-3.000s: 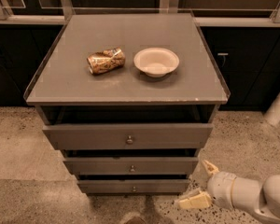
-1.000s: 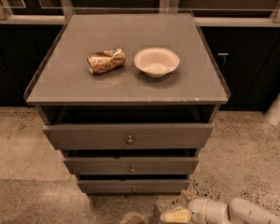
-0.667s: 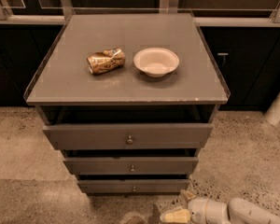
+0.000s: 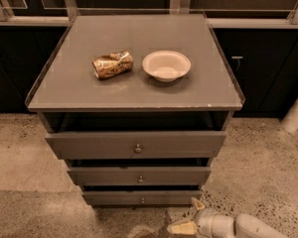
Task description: Open bottom drawer
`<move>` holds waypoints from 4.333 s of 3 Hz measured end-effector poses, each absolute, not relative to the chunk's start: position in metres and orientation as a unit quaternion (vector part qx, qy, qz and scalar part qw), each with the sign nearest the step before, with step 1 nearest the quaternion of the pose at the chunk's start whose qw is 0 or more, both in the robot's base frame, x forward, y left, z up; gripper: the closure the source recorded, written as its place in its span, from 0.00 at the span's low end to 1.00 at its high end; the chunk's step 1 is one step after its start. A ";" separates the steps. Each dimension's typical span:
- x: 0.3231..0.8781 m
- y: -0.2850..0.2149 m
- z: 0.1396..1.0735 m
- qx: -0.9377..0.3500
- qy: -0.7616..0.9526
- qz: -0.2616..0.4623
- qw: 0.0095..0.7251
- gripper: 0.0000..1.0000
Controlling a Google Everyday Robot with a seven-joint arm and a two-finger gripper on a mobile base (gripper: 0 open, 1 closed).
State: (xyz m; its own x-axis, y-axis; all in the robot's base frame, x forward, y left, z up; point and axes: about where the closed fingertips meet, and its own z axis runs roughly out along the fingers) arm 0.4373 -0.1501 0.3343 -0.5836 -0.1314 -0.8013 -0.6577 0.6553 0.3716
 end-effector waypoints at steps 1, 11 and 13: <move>0.478 -0.145 0.290 -0.252 0.818 0.304 0.418 0.00; 0.582 -0.143 0.197 -0.213 0.822 0.220 0.481 0.00; 0.588 -0.154 0.195 -0.206 0.823 0.199 0.490 0.00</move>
Offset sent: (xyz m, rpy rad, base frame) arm 0.0648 0.0076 -0.0696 -0.0594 -0.1077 -0.0586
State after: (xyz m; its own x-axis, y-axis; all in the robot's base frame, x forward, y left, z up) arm 0.5877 -0.1537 0.1949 -0.4344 -0.1435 -0.8892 -0.5336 0.8364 0.1257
